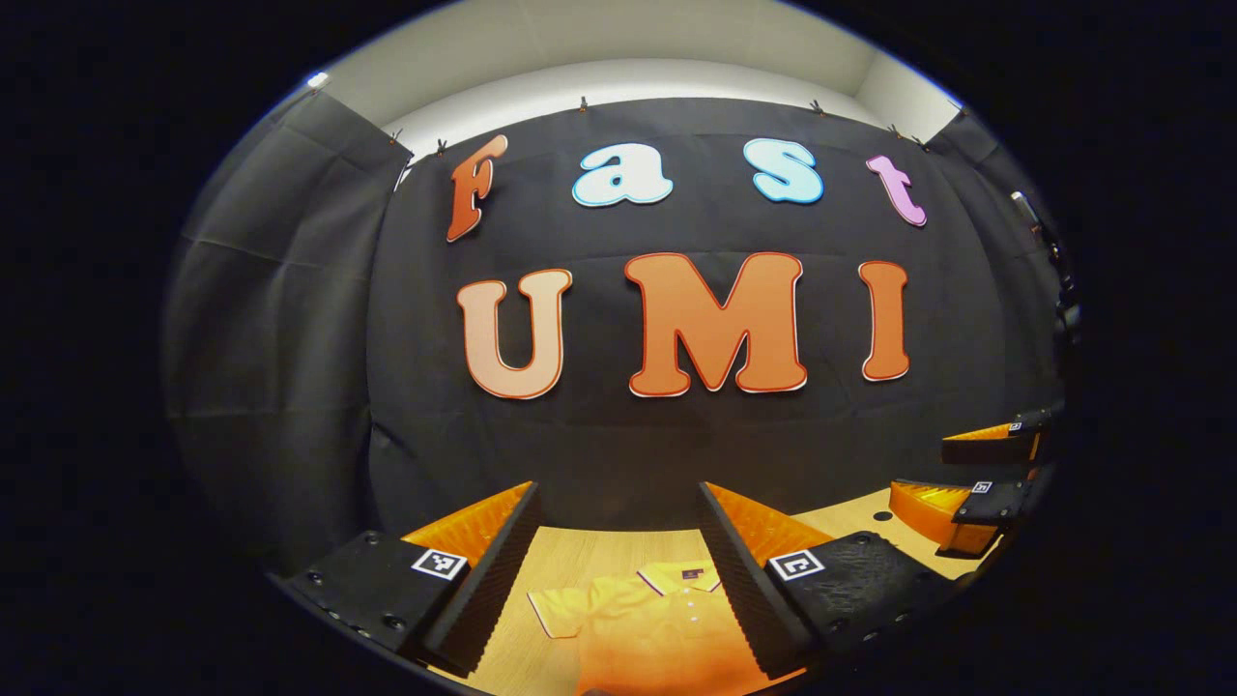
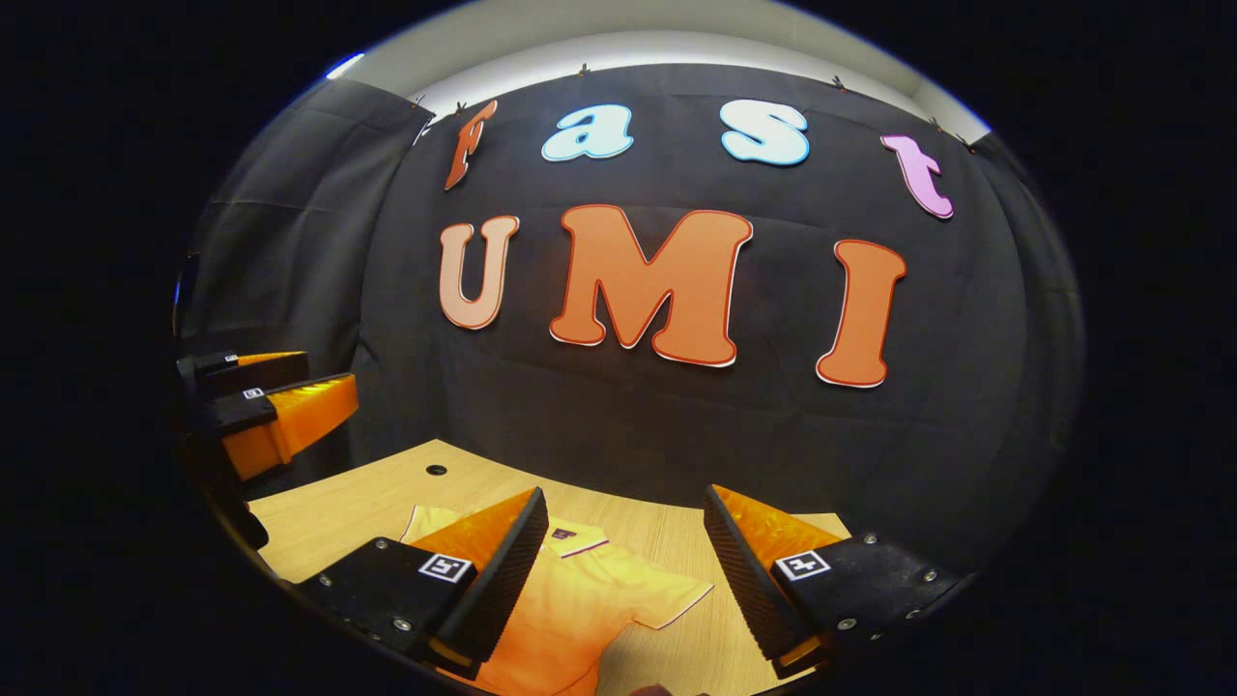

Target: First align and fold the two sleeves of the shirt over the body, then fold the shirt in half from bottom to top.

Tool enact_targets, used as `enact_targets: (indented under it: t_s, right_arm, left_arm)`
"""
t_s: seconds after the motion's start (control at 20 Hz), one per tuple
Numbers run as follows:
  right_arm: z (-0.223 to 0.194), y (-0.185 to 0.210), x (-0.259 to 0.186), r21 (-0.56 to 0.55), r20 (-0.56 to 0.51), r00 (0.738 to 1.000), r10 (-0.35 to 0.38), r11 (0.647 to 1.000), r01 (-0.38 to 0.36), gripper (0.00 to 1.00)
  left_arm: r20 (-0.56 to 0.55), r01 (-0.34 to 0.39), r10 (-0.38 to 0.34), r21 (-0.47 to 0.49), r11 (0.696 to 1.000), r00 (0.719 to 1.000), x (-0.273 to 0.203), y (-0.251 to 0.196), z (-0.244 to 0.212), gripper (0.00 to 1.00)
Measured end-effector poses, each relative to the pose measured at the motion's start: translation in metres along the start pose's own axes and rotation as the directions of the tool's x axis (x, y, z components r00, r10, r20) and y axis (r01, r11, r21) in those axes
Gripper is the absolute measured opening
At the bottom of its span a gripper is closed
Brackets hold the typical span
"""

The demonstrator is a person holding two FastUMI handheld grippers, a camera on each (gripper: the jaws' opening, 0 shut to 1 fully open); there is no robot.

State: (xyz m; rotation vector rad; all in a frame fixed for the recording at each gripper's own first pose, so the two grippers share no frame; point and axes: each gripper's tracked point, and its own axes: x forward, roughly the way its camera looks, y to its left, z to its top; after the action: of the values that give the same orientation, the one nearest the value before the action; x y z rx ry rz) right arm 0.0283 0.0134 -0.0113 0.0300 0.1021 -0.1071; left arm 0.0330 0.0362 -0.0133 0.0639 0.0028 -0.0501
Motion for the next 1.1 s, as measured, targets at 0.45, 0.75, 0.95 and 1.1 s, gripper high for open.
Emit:
enact_targets:
  t_s: [0.45,0.75,0.95,1.1]
  right_arm:
    - [-0.082,-0.014,0.060,0.114,-0.283,0.959,-0.018,0.992,0.052,0.98]
    - [-0.135,-0.037,0.098,0.180,-0.453,0.891,-0.030,0.976,0.124,0.99]
    - [-0.181,-0.048,0.110,0.169,-0.583,0.812,-0.031,0.973,0.159,0.98]
    - [-0.208,-0.051,0.117,0.167,-0.657,0.754,-0.015,0.972,0.165,0.98]
  left_arm:
    - [0.042,-0.004,0.003,0.028,1.000,0.999,-0.013,0.033,0.009,0.98]
    - [0.005,-0.046,0.046,0.023,0.999,0.999,-0.022,0.047,-0.003,0.97]
    - [-0.028,-0.094,0.094,0.016,0.995,0.995,-0.030,0.057,-0.016,0.98]
    - [-0.063,-0.138,0.139,0.020,0.990,0.988,-0.040,0.065,-0.028,0.98]
